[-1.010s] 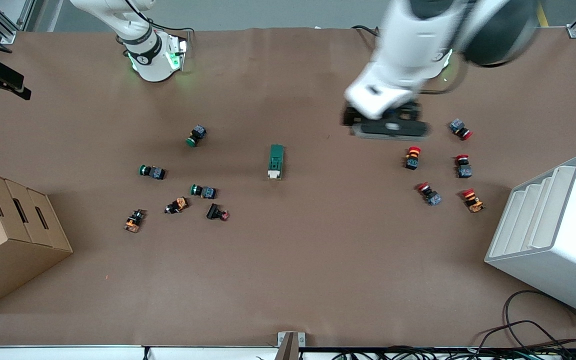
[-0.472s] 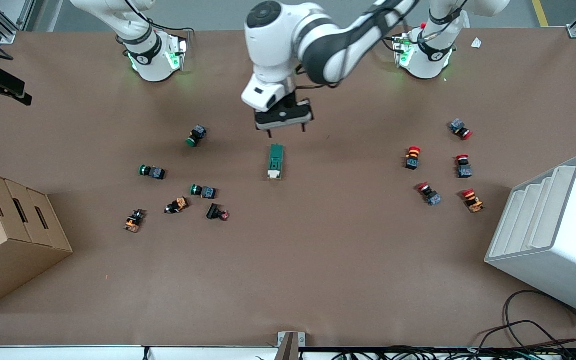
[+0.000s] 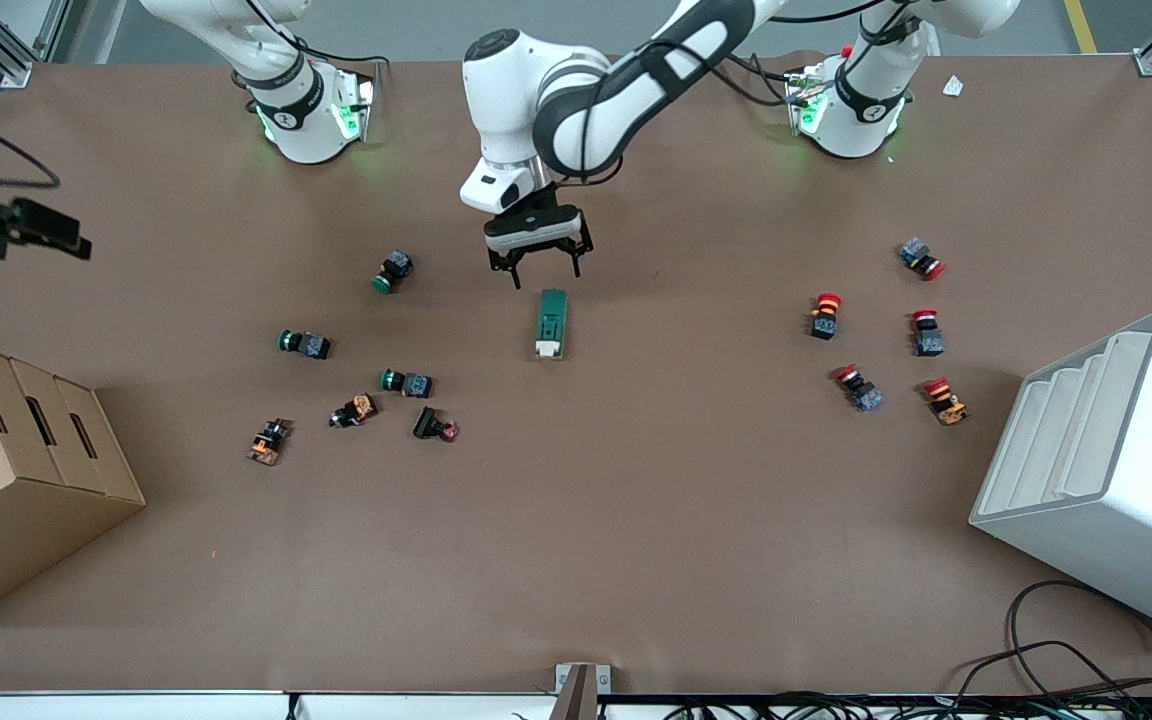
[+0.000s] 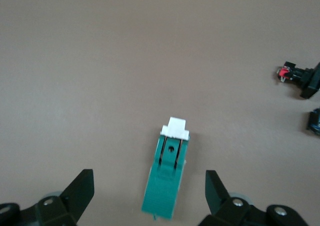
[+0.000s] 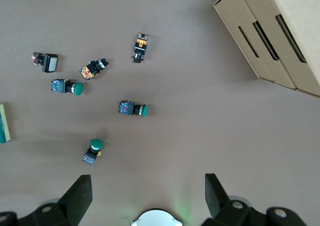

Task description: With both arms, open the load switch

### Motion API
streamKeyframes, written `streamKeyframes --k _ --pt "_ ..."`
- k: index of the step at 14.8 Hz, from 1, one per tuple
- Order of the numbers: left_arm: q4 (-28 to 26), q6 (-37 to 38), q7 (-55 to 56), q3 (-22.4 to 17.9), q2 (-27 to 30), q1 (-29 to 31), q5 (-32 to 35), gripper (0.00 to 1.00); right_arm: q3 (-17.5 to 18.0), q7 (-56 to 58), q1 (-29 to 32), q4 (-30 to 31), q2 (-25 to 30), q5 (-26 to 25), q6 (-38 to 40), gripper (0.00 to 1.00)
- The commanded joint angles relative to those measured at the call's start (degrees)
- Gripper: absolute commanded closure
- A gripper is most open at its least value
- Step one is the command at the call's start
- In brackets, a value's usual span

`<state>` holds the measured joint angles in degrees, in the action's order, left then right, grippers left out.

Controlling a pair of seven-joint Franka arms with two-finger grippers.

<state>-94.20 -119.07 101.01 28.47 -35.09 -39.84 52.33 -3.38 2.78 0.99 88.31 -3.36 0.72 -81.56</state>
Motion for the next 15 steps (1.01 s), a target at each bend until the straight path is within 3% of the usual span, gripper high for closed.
streamKeyframes --k 1,5,9,15 --pt "-4.0 -1.3 7.8 -0.1 -1.1 -0.2 10.4 0.01 0.5 -5.0 -0.3 0.3 -1.2 -0.3 -0.8 0.0" --pt "-5.6 -1.8 21.5 -0.2 -5.1 -3.6 22.6 0.02 0.7 -21.7 -5.8 0.5 -4.4 0.2 -1.4 0.0" --pt "-10.2 -1.2 33.4 -0.4 -7.5 -4.7 37.3 0.01 0.7 -37.4 -9.9 0.5 -7.8 5.5 -2.5 0.0" --pt "-12.0 0.3 34.0 -0.8 -9.1 -5.3 42.9 0.01 0.7 -60.0 -22.0 0.4 -15.2 6.2 -11.8 0.0"
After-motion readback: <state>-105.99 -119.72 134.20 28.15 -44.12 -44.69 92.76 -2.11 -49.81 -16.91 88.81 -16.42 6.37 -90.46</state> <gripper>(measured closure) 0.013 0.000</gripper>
